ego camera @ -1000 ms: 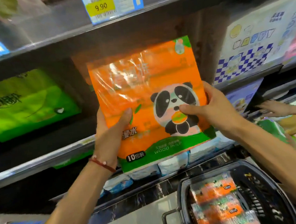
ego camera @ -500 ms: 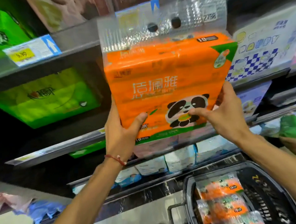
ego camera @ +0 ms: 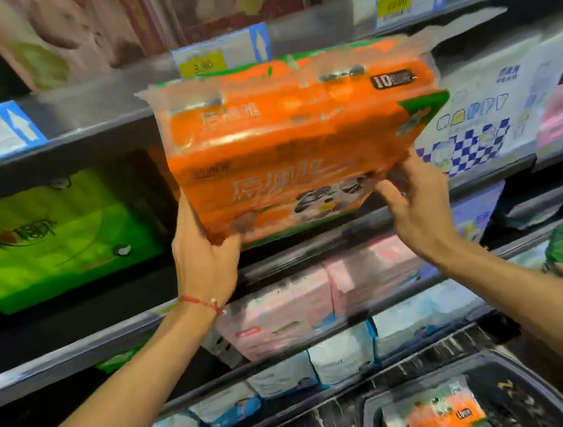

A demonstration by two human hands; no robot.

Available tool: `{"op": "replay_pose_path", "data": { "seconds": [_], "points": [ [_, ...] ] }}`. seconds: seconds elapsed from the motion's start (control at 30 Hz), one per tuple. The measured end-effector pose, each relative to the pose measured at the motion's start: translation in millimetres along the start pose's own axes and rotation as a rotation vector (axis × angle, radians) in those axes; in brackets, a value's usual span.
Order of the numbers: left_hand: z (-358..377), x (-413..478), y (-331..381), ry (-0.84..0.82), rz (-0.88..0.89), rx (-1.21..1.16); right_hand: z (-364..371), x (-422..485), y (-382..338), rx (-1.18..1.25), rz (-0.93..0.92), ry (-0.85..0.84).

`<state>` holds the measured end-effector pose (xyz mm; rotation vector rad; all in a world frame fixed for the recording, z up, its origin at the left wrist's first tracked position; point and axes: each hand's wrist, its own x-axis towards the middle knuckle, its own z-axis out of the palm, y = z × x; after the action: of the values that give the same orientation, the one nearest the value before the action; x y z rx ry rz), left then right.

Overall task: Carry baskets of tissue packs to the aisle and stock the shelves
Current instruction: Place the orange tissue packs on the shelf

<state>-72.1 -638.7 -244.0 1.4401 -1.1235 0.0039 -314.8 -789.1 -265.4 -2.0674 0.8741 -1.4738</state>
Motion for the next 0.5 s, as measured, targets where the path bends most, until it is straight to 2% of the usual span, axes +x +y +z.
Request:
{"op": "replay_pose_path", "data": {
  "seconds": [0.17,0.33,0.5],
  "points": [
    [19.6,2.1,-38.9,-0.013,0.002,-0.085,28.1,-1.2,28.9,0.007,0.019,0.091],
    [42.3,4.6,-76.5,-0.053,-0.028,-0.069,44.5,-4.6,58.5,0.035,0.045,0.114],
    [60.5,32.5,-96.2,-0.011,-0.113,0.133,62.3,22.4,70.0,0.051,-0.015,0.129]
  ]
}}
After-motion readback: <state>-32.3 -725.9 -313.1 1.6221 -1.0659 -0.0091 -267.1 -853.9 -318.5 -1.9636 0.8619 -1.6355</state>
